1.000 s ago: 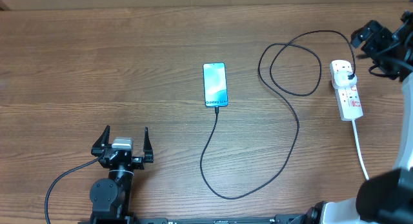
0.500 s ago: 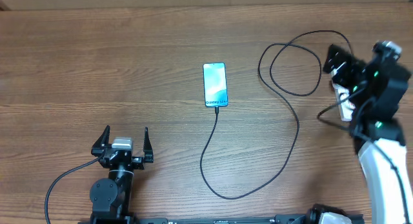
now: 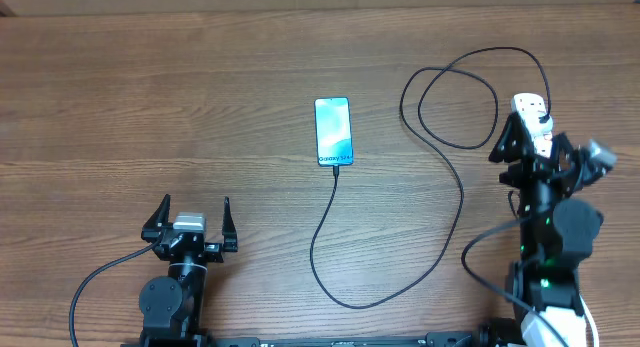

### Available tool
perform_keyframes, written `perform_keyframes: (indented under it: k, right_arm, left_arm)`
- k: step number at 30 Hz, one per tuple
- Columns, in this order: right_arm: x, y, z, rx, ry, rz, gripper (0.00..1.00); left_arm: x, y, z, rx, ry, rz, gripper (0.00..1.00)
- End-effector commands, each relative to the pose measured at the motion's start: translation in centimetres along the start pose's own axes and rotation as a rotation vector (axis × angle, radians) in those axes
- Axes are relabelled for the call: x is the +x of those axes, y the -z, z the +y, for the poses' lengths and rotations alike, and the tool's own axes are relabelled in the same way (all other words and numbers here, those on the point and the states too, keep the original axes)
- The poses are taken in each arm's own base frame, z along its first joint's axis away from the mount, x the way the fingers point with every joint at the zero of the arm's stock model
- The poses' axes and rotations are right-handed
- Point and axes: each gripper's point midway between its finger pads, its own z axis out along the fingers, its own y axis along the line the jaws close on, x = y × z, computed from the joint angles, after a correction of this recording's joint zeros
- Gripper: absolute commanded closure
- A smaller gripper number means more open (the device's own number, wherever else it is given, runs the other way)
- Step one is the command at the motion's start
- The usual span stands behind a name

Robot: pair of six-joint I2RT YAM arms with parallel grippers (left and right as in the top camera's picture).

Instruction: Plug charger to phone and switch on socket

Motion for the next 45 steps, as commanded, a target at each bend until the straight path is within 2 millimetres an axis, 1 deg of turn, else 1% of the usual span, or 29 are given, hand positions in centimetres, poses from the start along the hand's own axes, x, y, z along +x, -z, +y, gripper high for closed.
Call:
perform_keyframes:
  k: [1,4,7,13,16,20,25,28,35,41,44,45]
  right_arm:
    - [0.5,1.7,-0.7,0.01,-0.02,-0.041,0.0]
    - [1.4,2.9,-1.2,0.001,-0.02,-0.057,0.0]
    - [2.2,3.8,-1.7,-0.004,-0.021,-0.068,0.0]
    - [3.5,5.0,-2.3,-0.019,-0.017,-0.09,0.0]
    - [4.2,5.4,-2.4,-0.023,0.025,-0.085,0.0]
    - [4.5,5.7,-2.0,-0.046,0.117,-0.07,0.0]
    - [5.5,5.9,-0.4,-0.141,0.251,-0.031,0.0]
    - [5.9,6.3,-0.4,-0.146,0.255,-0.016,0.0]
    - [6.1,7.5,-0.4,-0.151,0.274,-0.02,0.0]
    - [6.3,7.5,-0.5,-0.152,0.281,-0.012,0.0]
    - [6.7,7.5,-0.6,-0.149,0.289,0.006,0.0]
    - [7.0,7.5,-0.4,-0.165,0.311,0.015,0.0]
  left_arm:
    - [-0.1,0.0,0.0,0.004,0.0,-0.009,0.0]
    - [-0.1,0.0,0.0,0.003,0.0,-0.009,0.0]
    - [-0.1,0.0,0.0,0.003,0.0,-0.009,0.01]
    - [-0.1,0.0,0.0,0.004,0.0,-0.009,0.0]
    - [-0.1,0.0,0.0,0.003,0.0,-0.009,0.0]
    - [-0.1,0.0,0.0,0.004,0.0,-0.009,0.01]
    - [-0.1,0.0,0.0,0.003,0.0,-0.009,0.0]
    - [-0.1,0.0,0.0,0.003,0.0,-0.009,0.0]
    - [-0.1,0.0,0.0,0.003,0.0,-0.009,0.01]
    - [-0.1,0.0,0.0,0.004,0.0,-0.009,0.0]
    - [-0.1,0.0,0.0,0.003,0.0,-0.009,0.0]
    - [-0.1,0.0,0.0,0.003,0.0,-0.009,0.0]
